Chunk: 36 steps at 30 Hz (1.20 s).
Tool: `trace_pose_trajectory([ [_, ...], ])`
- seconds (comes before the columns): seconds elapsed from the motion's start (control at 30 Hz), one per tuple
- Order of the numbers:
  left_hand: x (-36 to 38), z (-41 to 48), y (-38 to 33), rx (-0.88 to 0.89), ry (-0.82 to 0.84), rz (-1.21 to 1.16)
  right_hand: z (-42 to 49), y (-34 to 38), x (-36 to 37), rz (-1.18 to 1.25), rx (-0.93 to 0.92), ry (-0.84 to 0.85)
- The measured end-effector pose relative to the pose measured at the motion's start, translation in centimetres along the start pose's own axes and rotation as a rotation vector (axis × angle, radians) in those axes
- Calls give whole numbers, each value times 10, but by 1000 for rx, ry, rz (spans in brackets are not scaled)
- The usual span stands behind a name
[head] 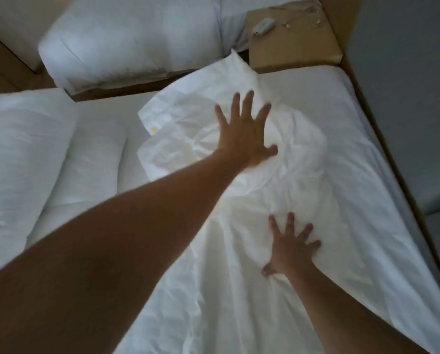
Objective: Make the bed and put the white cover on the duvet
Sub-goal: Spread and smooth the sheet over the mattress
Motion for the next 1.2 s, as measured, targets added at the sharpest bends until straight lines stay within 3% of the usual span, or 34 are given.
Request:
trace_pose_trajectory([
  [0.13,180,-61,1,-38,511,-30,27,-2,3,-1,4,-33],
  [0.23,239,-68,42,-165,614,-195,42,-5,9,-16,14,-38],
  [0.3,242,-54,57,-124,550,-195,53,-8,14,-30,21,-31],
  [0.37,222,-35,64,-111,342,-246,61,-14,15,-53,-23,-62],
  [0.47,191,-1,92,-324,39,-400,58,-24,13,-110,-167,-322],
  [0.57,208,38,117,-543,139,-563,64,-27,22,-139,-216,-515],
  [0.63,232,58,114,-560,276,-555,73,-26,24,-150,-222,-547],
  [0.73,244,64,103,-555,238,-572,80,-29,24,-145,-221,-552],
  [0.93,231,22,53,-382,68,-512,82,-31,26,-151,-212,-567],
  [1.0,231,-3,35,-303,36,-704,83,-32,26,-153,-201,-581],
  [1.07,236,-25,29,-300,119,-916,84,-30,25,-149,-207,-580],
  [1.2,242,-56,31,-280,167,-1063,76,-33,23,-113,-238,-585],
])
Point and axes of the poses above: each hand's wrist, its own z-axis towards the middle knuckle, its own x-axis out of the palm, y = z × x, the point moved 7 cm from there along z, towards the middle knuckle, and after that the axes turned 13 degrees about y, right-handed, at the moved point
